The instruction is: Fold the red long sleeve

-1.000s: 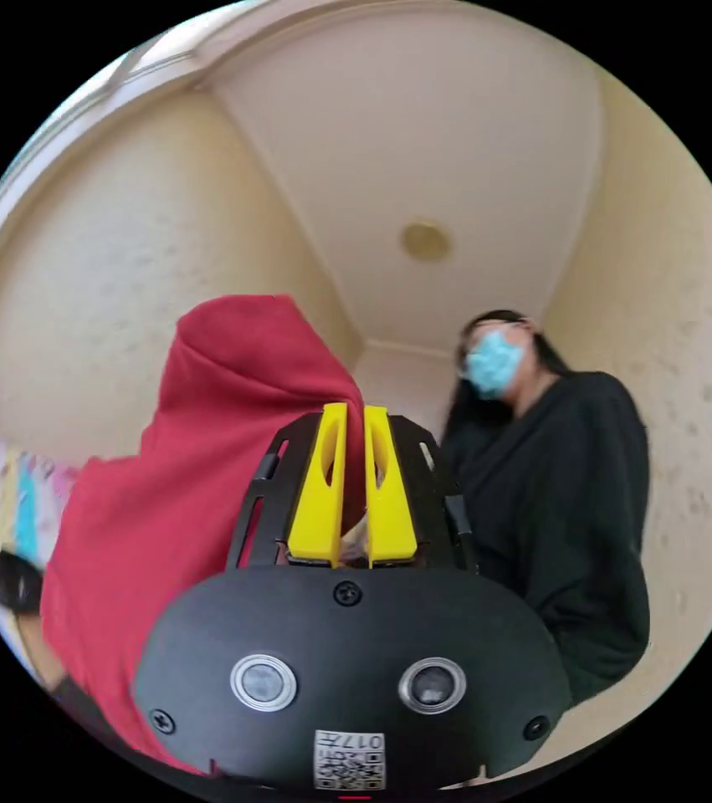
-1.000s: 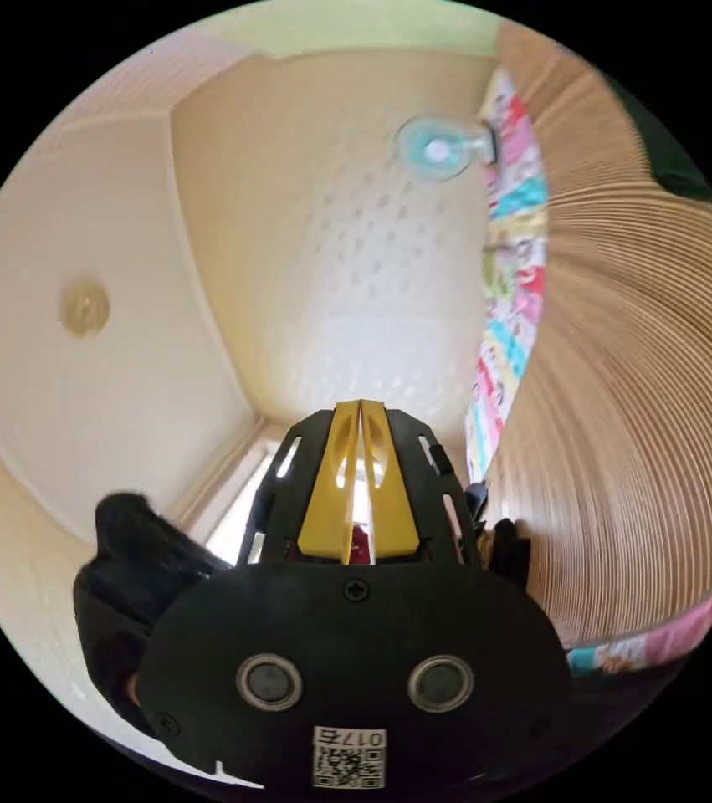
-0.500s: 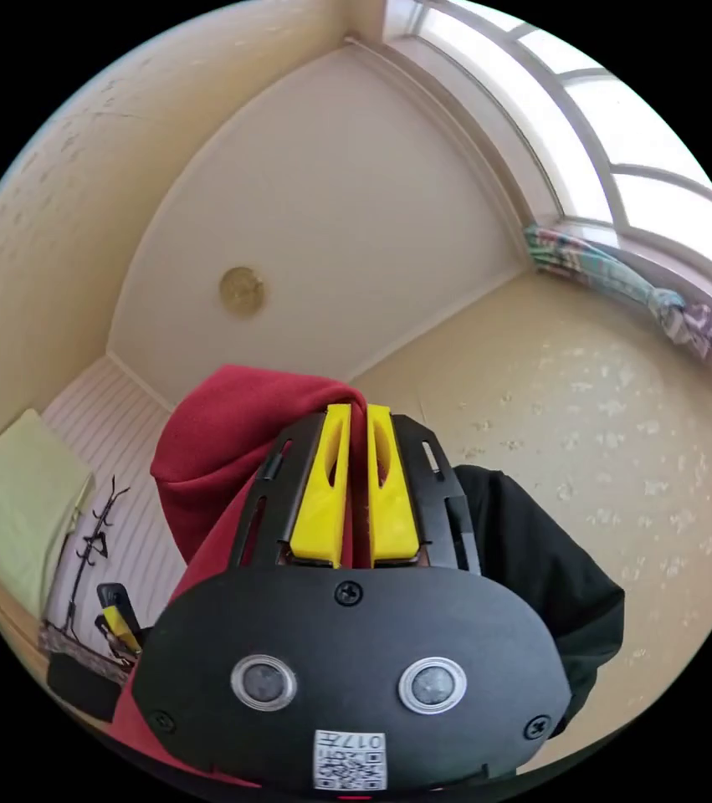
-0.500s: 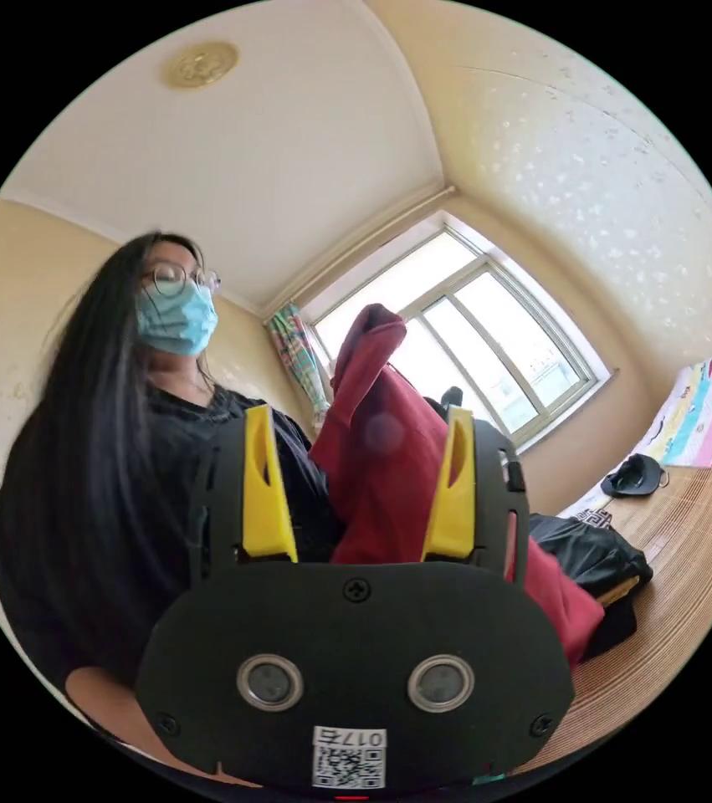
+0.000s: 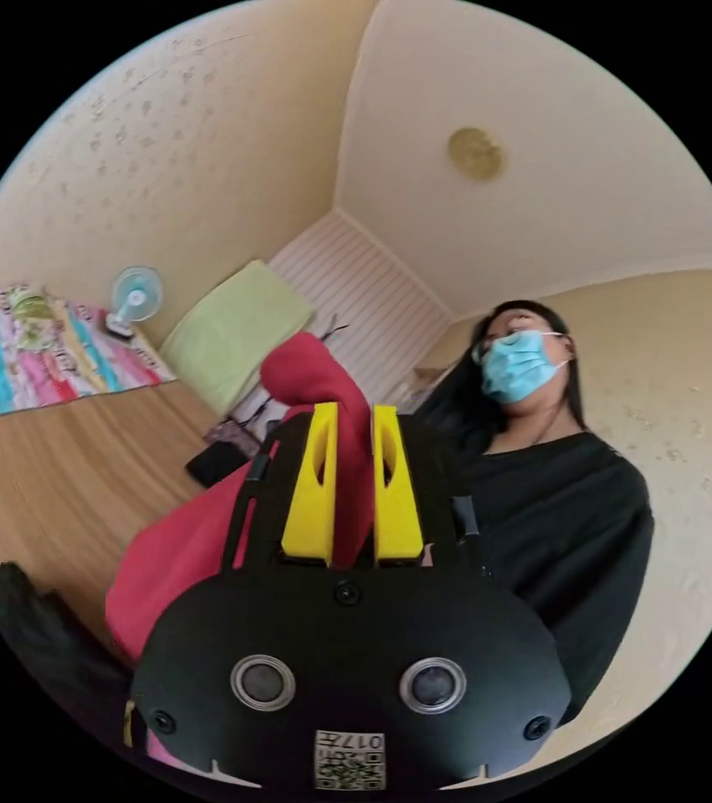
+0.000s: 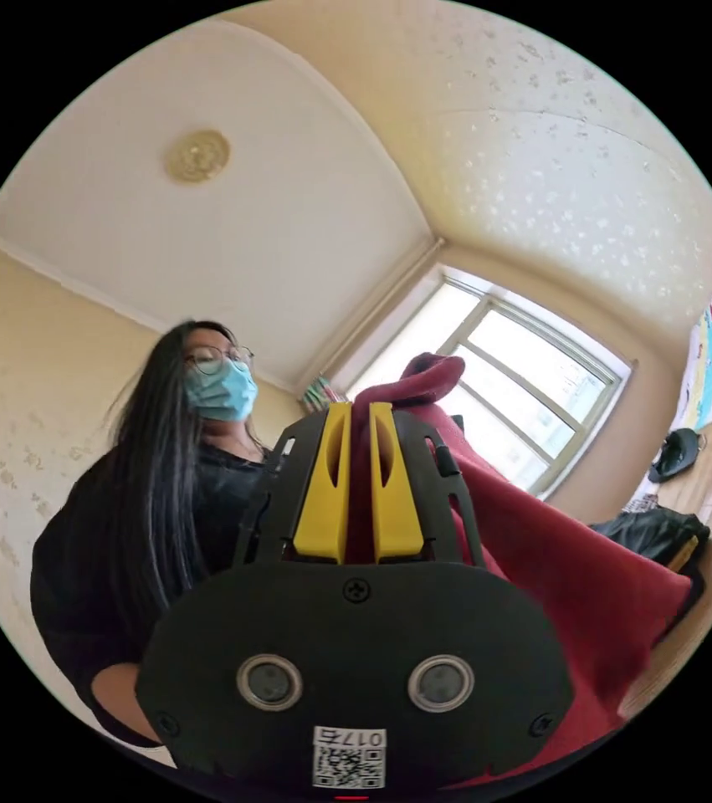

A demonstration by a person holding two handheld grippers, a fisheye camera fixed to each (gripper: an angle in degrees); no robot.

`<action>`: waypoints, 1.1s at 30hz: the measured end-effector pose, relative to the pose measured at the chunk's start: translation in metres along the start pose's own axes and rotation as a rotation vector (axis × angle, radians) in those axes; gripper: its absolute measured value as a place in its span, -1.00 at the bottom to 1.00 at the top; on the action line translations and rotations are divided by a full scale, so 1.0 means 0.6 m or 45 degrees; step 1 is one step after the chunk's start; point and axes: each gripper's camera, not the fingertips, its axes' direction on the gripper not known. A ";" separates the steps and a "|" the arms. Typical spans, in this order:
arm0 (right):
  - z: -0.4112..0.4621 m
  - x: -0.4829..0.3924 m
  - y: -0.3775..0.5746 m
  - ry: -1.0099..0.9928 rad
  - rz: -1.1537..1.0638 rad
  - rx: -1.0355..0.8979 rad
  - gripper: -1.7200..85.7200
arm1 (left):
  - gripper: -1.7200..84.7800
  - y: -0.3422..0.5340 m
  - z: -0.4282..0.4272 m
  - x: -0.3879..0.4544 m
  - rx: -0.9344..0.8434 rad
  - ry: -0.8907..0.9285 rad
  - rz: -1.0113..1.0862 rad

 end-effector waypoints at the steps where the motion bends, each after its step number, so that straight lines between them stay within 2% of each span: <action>1: 0.001 0.002 0.001 -0.038 -0.018 -0.006 -0.91 | -0.69 0.007 0.003 -0.009 -0.001 -0.107 -0.008; 4: 0.010 0.012 0.005 -0.085 -0.031 -0.081 -0.91 | -0.64 0.022 0.008 -0.033 0.112 -0.165 0.008; 6: 0.023 0.023 0.010 -0.121 -0.021 -0.145 -0.91 | -0.64 0.021 0.035 -0.055 0.100 -0.176 0.015; 8: 0.062 0.037 0.017 -0.097 -0.019 -0.359 -0.91 | -0.65 0.011 0.114 -0.087 -0.074 -0.261 0.033; 10: 0.075 0.047 0.025 -0.090 -0.023 -0.436 -0.91 | -0.63 0.008 0.191 -0.121 -0.225 -0.306 0.052; 14: 0.061 0.078 0.028 -0.292 0.022 -0.314 -0.90 | -0.56 0.015 0.357 -0.198 -0.582 -0.163 0.136; 17: 0.060 0.090 0.028 -0.310 0.069 -0.349 -0.90 | -0.57 0.012 0.409 -0.226 -0.643 -0.097 0.228; 23: 0.089 0.091 0.027 -0.298 0.018 -0.434 -0.90 | -0.54 -0.013 0.464 -0.292 -0.735 -0.237 0.428; 27: 0.097 0.098 0.026 -0.281 0.005 -0.427 -0.90 | -0.58 0.000 0.512 -0.339 -0.848 -0.063 0.495; 28: 0.095 0.097 0.025 -0.258 -0.005 -0.412 -0.90 | -0.67 0.011 0.527 -0.359 -0.908 0.064 0.481; 29: 0.091 0.092 0.024 -0.232 -0.029 -0.399 -0.90 | -0.76 0.023 0.537 -0.388 -0.959 0.242 0.421; 31: 0.091 0.078 0.020 -0.194 -0.085 -0.414 -0.91 | -0.84 0.038 0.540 -0.452 -0.955 0.436 0.253; 33: 0.095 0.060 0.015 -0.120 -0.163 -0.432 -0.91 | -0.86 0.051 0.521 -0.523 -0.829 0.644 0.046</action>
